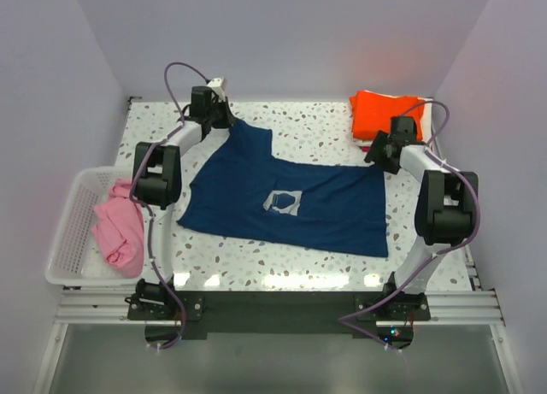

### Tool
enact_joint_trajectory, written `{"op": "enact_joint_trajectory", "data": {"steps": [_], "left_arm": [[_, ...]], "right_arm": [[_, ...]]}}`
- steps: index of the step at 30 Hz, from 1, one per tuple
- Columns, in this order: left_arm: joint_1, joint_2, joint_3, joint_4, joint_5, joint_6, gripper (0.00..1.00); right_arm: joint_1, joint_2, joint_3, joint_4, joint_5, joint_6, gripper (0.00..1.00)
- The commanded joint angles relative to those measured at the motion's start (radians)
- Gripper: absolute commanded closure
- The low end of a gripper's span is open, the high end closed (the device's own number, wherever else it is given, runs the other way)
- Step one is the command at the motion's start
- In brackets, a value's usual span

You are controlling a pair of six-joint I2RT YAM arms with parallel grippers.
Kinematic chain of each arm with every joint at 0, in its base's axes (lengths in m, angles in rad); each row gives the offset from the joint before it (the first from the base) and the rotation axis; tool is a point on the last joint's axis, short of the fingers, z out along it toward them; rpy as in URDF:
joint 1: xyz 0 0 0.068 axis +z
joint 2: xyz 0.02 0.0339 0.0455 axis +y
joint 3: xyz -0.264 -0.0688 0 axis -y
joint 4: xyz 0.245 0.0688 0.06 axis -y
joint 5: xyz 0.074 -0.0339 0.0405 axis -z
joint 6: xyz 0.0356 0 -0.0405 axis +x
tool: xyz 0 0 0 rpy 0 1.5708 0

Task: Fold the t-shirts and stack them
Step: Fold the tshirt

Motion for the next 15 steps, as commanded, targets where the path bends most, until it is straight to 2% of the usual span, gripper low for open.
{"op": "enact_joint_trajectory", "data": {"steps": [1, 15], "left_arm": [[0.022, -0.058, -0.006, 0.071, -0.020, -0.007, 1.00], [0.028, -0.049, -0.005, 0.076, 0.001, -0.005, 1.00]], "right_arm": [[-0.021, 0.026, 0.024, 0.051, 0.010, 0.008, 0.39], [-0.046, 0.078, 0.030, 0.088, -0.019, 0.082, 0.53]]}}
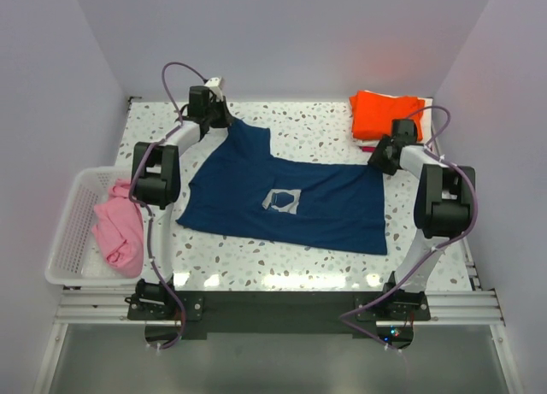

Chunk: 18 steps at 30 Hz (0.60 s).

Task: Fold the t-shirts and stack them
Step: Fold the tshirt

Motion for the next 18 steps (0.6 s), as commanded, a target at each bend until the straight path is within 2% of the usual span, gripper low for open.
{"op": "enact_joint_trajectory", "data": {"steps": [1, 9, 18], "left_arm": [[0.014, -0.049, -0.004, 0.071, 0.000, -0.007, 1.00], [0.014, -0.036, 0.003, 0.065, -0.008, 0.004, 1.00], [0.014, -0.015, 0.006, 0.070, -0.014, 0.002, 1.00]], "right_arm": [[-0.004, 0.005, 0.022, 0.042, -0.007, 0.028, 0.54], [-0.011, -0.149, -0.073, 0.033, 0.040, 0.050, 0.55], [-0.009, -0.213, -0.123, -0.100, 0.098, 0.044, 0.68]]}}
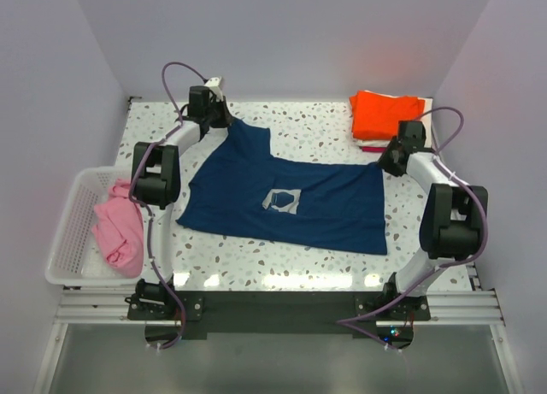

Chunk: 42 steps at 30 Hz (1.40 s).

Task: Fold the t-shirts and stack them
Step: Fold the tshirt

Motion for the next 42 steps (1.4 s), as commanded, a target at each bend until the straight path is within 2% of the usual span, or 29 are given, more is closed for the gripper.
{"op": "enact_joint_trajectory", "data": {"steps": [1, 9, 32, 42], "left_arm": [[0.014, -0.013, 0.007, 0.072, -0.010, -0.002, 1.00], [0.014, 0.008, 0.021, 0.074, 0.004, -0.009, 1.00], [0.014, 0.030, 0.029, 0.069, 0.012, -0.006, 1.00], [0.014, 0.037, 0.035, 0.065, 0.014, -0.002, 1.00]], "right_arm": [[-0.003, -0.022, -0.037, -0.063, 0.052, 0.002, 0.68], [-0.003, 0.026, -0.046, -0.063, 0.035, -0.021, 0.70], [0.017, 0.069, -0.084, -0.062, 0.040, -0.023, 0.65], [0.023, 0.056, -0.087, -0.071, 0.034, -0.018, 0.80]]}}
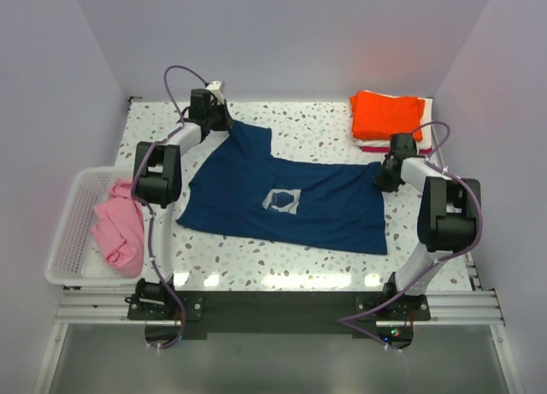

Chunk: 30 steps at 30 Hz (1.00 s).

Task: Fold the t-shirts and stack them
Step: Fold the tshirt

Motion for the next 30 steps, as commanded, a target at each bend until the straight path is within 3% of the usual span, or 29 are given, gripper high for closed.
{"op": "enact_joint_trajectory", "data": {"steps": [1, 8, 30], "left_arm": [[0.014, 0.010, 0.034, 0.061, 0.008, -0.001, 1.00], [0.015, 0.019, 0.042, 0.055, 0.011, 0.002, 1.00], [0.015, 0.039, 0.054, 0.049, 0.026, -0.001, 1.00]], "right_arm": [[0.007, -0.004, -0.005, -0.019, 0.013, -0.002, 0.80], [0.007, -0.027, 0.002, -0.036, 0.013, -0.005, 0.75], [0.021, -0.059, 0.008, -0.047, 0.016, -0.030, 0.76]]}}
